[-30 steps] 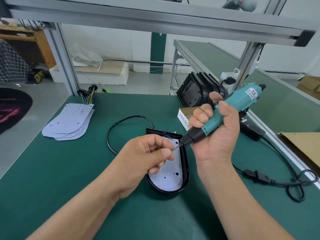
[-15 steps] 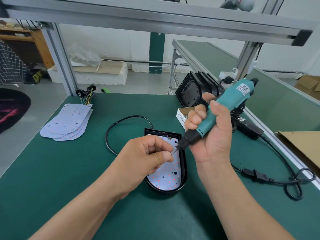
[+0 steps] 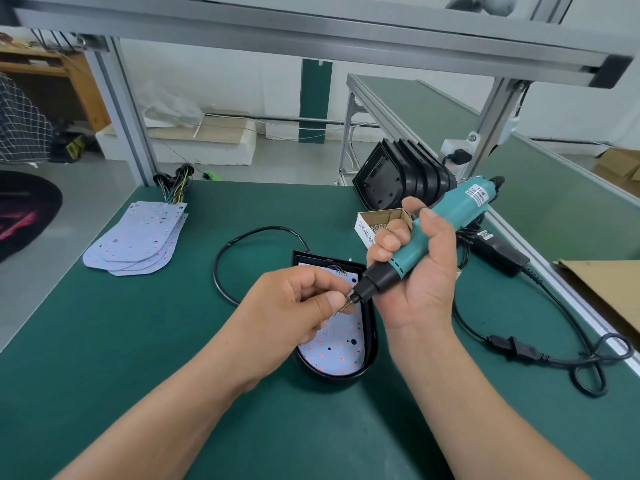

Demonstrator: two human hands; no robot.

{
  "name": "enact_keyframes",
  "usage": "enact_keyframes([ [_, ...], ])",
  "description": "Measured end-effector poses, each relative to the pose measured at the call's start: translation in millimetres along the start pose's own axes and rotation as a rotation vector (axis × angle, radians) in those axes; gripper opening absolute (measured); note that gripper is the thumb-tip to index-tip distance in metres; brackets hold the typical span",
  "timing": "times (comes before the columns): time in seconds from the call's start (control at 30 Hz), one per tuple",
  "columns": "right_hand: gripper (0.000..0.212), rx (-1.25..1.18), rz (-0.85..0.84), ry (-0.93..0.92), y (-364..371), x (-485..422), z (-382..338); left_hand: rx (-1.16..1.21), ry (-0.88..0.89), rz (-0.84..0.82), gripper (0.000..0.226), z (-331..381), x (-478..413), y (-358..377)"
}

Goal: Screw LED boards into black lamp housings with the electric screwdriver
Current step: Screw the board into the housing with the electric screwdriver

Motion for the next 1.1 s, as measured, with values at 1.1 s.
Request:
enact_keyframes([
  [1.1, 0.022, 0.367, -0.203, 0.053, -13.3, 7.9, 25.9, -0.617, -0.244, 0.12, 0.041, -52.7, -37.3, -33.9],
])
Point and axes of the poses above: each hand's wrist, its own x-axis away from the middle knuckle, its own y-axis out of the palm, z = x × y, the point moved 3 cm from there along -x, towards the middle knuckle, and after that the axes turned 4 degrees about -x, right-handed, at the moved point
